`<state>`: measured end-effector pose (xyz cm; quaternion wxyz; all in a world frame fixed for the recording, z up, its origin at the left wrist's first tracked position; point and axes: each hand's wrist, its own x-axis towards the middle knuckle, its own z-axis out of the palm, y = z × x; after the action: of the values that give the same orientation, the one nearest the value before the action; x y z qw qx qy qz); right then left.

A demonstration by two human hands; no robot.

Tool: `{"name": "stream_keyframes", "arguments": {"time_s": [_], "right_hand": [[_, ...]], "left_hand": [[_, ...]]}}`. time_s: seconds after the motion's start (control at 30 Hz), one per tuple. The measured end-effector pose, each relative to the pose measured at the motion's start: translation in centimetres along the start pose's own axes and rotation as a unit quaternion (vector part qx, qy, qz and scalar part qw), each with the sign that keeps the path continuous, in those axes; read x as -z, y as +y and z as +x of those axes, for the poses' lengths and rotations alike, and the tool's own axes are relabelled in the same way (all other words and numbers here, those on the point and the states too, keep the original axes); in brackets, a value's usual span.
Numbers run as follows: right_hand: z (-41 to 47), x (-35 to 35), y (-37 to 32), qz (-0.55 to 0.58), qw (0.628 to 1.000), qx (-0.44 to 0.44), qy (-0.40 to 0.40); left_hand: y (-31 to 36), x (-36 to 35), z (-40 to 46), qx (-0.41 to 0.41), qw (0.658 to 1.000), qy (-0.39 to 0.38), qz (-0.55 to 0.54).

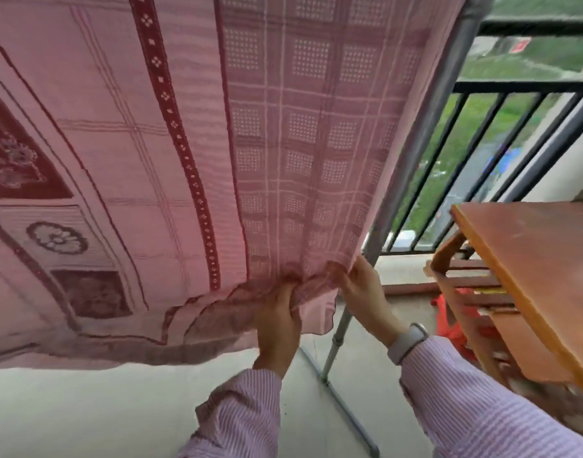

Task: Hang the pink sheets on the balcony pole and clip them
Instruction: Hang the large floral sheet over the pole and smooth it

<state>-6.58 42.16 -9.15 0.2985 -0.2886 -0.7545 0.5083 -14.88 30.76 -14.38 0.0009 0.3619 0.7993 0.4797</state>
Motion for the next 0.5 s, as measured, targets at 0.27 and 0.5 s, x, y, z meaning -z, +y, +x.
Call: {"name": "stream_keyframes", "arguments": {"time_s": [0.27,0.5], "right_hand": [[-3.7,7.9,3.7,-0.017,1.0,-0.004,-0.024],[-0.9,11.6,4.0,-0.081,0.996,0.038,0.028]], "left_hand": [[6.0,-5.6,-6.6,0.073,0.996,-0.032,0.024],[7.3,-9.5,-5.5,0.054,0.981,-0.183,0.016]]}}
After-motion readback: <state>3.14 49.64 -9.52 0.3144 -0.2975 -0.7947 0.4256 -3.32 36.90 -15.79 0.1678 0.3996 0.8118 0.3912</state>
